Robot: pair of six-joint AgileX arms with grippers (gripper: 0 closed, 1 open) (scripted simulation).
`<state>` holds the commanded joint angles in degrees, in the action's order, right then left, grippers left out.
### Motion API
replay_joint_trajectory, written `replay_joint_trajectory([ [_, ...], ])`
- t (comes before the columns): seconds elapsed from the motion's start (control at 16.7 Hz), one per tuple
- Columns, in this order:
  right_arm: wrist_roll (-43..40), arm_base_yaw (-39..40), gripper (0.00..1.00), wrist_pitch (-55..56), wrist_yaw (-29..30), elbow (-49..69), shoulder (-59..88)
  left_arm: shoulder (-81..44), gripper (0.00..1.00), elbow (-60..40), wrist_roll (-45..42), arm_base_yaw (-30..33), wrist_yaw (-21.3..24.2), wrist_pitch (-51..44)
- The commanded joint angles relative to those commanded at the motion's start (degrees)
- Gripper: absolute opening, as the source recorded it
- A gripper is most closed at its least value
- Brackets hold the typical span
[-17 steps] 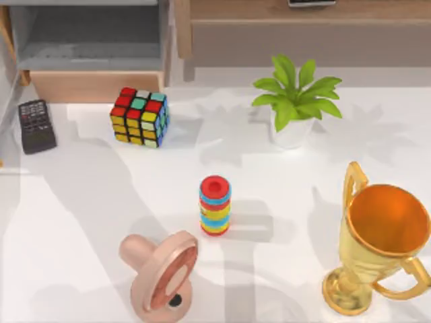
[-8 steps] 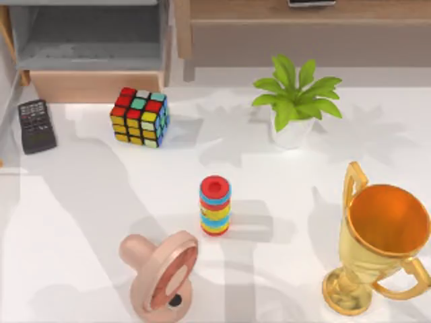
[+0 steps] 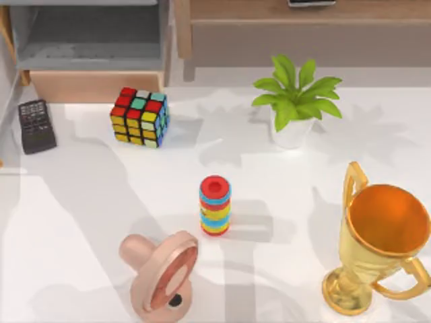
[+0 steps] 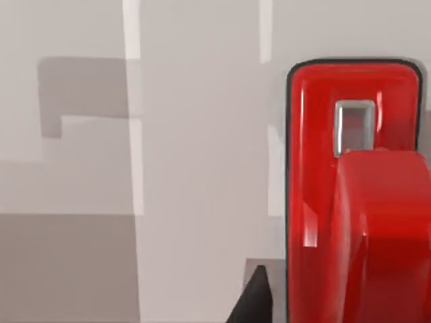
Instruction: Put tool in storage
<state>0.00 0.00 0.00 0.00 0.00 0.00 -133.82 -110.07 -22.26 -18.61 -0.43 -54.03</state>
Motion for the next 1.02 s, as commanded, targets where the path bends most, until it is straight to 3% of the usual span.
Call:
replay_joint_trajectory([
  [0.18,0.0,0.0,1.0,0.0,0.0,0.0,0.0,0.0,0.98,0.0,0.0,0.0,0.0,0.0],
  [0.24,0.0,0.0,1.0,0.0,0.0,0.0,0.0,0.0,1.0,0.0,0.0,0.0,0.0,0.0],
  [0.78,0.0,0.0,1.0,0.0,0.0,0.0,0.0,0.02,1.0,-0.01,0.0,-0.04,0.0,-0.01],
  [1.02,0.0,0.0,1.0,0.0,0.0,0.0,0.0,3.25,1.0,2.0,-2.9,-0.48,3.12,5.27],
])
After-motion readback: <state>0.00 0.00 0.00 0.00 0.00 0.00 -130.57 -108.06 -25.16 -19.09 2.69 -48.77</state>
